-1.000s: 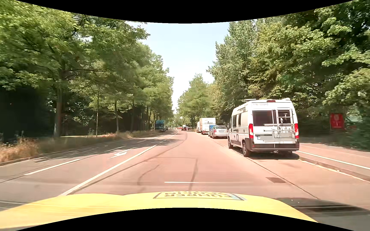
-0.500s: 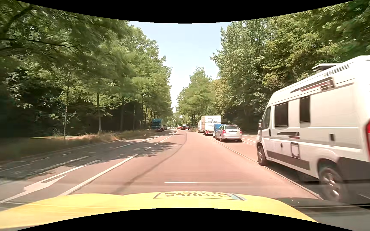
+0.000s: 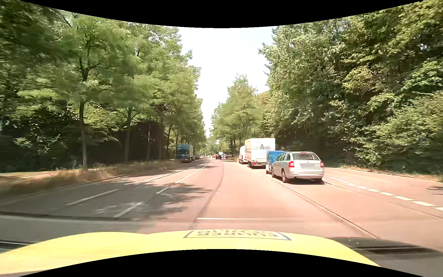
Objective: Follow the waypoints while adhering to traffic rules and regulations
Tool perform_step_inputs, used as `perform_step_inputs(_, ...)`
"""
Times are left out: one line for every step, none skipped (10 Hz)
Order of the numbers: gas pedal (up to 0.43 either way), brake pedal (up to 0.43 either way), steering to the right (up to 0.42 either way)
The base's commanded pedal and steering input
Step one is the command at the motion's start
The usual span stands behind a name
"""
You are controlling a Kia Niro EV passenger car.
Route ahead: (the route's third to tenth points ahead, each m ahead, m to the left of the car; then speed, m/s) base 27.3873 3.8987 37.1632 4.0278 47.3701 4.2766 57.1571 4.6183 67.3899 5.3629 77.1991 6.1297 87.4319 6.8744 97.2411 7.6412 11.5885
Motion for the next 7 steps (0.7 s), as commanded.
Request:
perform_step_inputs(0.11, 0.0, -0.005)
perform_step_inputs(0.11, 0.0, -0.005)
perform_step_inputs(0.118, 0.0, -0.005)
perform_step_inputs(0.118, 0.0, -0.005)
perform_step_inputs(0.118, 0.0, -0.005)
perform_step_inputs(0.118, 0.0, -0.005)
perform_step_inputs(0.118, 0.0, -0.005)
